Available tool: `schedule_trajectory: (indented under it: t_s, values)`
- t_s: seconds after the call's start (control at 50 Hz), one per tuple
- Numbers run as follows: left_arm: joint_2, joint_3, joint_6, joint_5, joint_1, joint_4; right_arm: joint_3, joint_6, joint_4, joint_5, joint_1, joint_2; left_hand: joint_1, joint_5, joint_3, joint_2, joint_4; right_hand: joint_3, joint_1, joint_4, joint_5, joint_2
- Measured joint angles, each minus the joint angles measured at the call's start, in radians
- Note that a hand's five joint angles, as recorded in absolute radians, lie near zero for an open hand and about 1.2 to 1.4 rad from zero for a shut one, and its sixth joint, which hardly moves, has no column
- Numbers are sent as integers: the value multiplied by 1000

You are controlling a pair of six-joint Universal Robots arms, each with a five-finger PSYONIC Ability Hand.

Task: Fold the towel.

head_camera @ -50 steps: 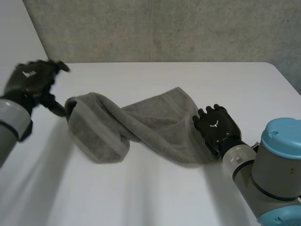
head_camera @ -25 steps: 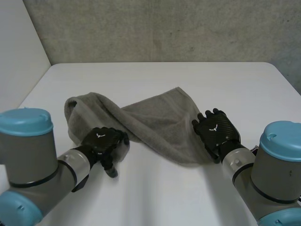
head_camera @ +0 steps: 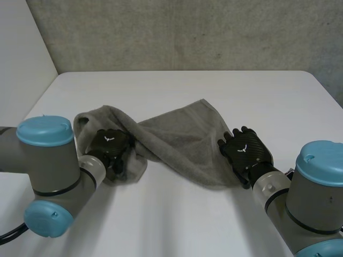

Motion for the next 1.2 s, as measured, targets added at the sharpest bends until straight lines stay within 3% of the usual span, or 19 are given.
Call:
schedule_trajectory:
  t_s: [0.22, 0.36, 0.44, 0.48, 0.76, 1.0, 1.2]
  values:
    - [-40, 19, 22, -2, -5, -1, 1, 0, -6, -8, -1, 1, 21, 22, 22, 23, 16, 0, 0, 0, 0, 0]
    - [-56, 45, 21, -11, -5, 0, 2, 0, -13, -9, 0, 3, 356, 339, 351, 356, 364, 0, 0, 0, 0, 0]
    - [-52, 53, 20, -15, -6, 3, 1, 0, -15, -8, 0, 4, 873, 851, 875, 875, 889, 0, 0, 0, 0, 0]
    - [-47, 56, 20, -18, -7, 5, 1, 0, -16, -7, 0, 4, 903, 927, 980, 941, 973, 0, 0, 0, 0, 0]
    - [197, -1, 10, -14, 1, 5, -19, -3, 5, -13, -15, 4, 903, 927, 995, 941, 973, 0, 0, 0, 0, 0]
    - [402, -67, 1, 22, 155, -4, -66, 75, 202, -114, -53, 25, 903, 927, 996, 941, 973, 0, 0, 0, 0, 0]
    - [454, -61, -112, 67, 258, -8, -120, 241, 220, -143, -55, 96, 903, 927, 996, 941, 973, 0, 0, 0, 0, 0]
